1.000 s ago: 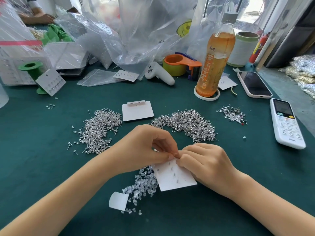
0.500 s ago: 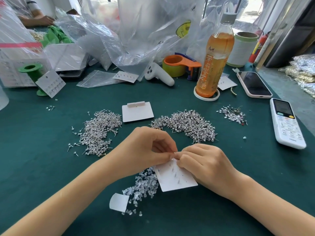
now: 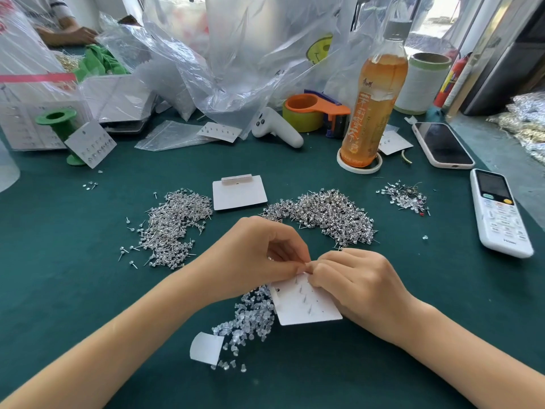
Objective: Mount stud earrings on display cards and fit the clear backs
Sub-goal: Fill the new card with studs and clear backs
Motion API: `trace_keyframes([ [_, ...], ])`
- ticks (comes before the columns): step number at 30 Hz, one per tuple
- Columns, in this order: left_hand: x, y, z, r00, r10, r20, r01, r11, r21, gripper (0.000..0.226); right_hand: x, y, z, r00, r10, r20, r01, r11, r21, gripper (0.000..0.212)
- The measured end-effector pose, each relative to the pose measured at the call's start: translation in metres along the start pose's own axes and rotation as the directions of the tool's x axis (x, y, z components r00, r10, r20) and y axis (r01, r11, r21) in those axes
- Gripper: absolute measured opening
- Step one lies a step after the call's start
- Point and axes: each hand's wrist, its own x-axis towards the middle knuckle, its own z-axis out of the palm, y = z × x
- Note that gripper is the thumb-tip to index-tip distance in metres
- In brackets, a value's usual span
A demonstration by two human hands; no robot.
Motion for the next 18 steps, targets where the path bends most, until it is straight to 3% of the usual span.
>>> trace_keyframes([
  [7, 0.0017, 0.0028, -0.0006, 0.999, 0.003, 0.044, -0.005, 0.999, 0.049, 0.013, 0.0028, -0.0027, -0.0033, 1.000, 0.001, -0.005, -0.001, 1.000, -0.020, 0.033],
  [15, 0.0091, 0.0100, -0.0035, 0.992, 0.012, 0.127, -0.027, 0.993, 0.118, 0.016, 0.0037, -0.0041, -0.0051, 0.994, -0.065, -0.086, 0.049, 0.983, -0.179, 0.036],
  [18, 0.0080, 0.0087, -0.0062, 0.995, 0.058, 0.084, -0.056, 0.998, -0.028, 0.010, 0.0022, -0.0009, -0.0039, 0.985, 0.084, -0.150, -0.081, 0.996, 0.029, 0.020],
])
